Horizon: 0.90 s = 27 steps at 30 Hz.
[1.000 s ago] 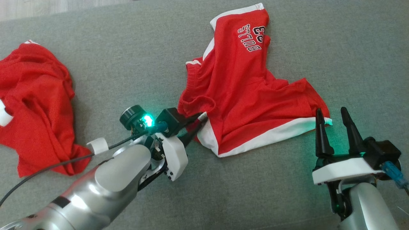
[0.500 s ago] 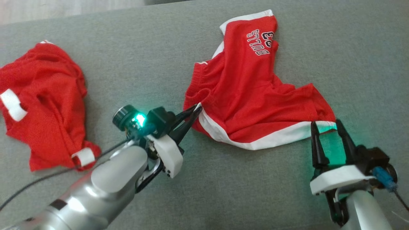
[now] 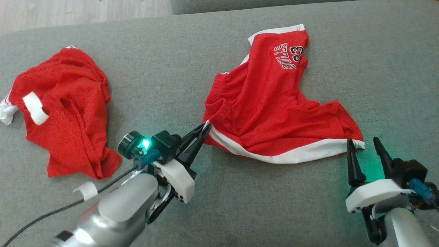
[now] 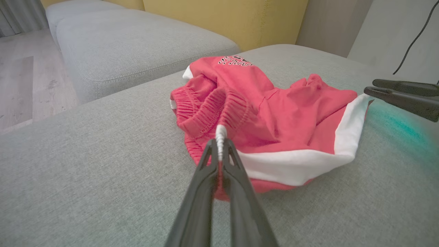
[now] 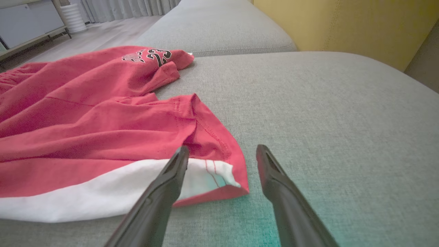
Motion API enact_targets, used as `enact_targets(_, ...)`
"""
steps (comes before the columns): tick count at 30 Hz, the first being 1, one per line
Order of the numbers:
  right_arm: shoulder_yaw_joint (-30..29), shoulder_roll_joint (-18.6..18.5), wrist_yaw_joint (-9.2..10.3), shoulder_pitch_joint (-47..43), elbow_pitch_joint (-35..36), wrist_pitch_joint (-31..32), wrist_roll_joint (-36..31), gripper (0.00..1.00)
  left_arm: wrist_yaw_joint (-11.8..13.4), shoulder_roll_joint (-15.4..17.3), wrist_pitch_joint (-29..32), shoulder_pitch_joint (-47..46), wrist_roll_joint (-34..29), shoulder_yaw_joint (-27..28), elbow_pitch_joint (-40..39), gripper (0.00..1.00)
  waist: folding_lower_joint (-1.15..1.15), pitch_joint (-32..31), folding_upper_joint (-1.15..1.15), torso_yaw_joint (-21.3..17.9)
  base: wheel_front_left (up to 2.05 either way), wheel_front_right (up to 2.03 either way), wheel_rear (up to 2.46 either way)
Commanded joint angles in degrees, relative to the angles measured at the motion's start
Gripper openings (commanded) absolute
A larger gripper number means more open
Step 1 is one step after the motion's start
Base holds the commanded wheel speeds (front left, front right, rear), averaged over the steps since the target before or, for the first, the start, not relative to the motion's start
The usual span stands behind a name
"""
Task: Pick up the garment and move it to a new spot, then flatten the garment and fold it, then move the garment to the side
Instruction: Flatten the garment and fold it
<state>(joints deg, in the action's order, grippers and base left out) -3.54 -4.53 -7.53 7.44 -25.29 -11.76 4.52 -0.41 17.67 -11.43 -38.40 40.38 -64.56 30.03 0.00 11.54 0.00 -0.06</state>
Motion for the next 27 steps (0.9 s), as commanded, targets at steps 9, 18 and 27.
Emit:
enact_targets(9, 3.58, -2.05, 0.04, 0.16, 0.57, 4.39, 2.93, 1.00, 0.44, 1.32, -1.03, -1.15, 0.89, 2.33, -1.21, 0.00, 0.00, -0.72, 0.00, -0.14, 0.00, 0.00, 0.00)
enact_targets(18, 5.73, -3.15, 0.04, 0.53, 0.40, 5.55, 4.67, 1.00, 0.43, 1.44, -0.89, -1.57, 0.95, 1.99, -1.20, 0.00, 0.00, -0.55, 0.00, -0.03, 0.00, 0.00, 0.00)
enact_targets(27, 7.03, -3.56, 0.04, 0.83, 0.59, 5.36, 5.32, 0.00, 0.40, 1.56, -0.78, -1.77, 1.13, 1.70, -1.11, 0.00, 0.00, -0.52, 0.00, 0.13, 0.00, 0.00, 0.00)
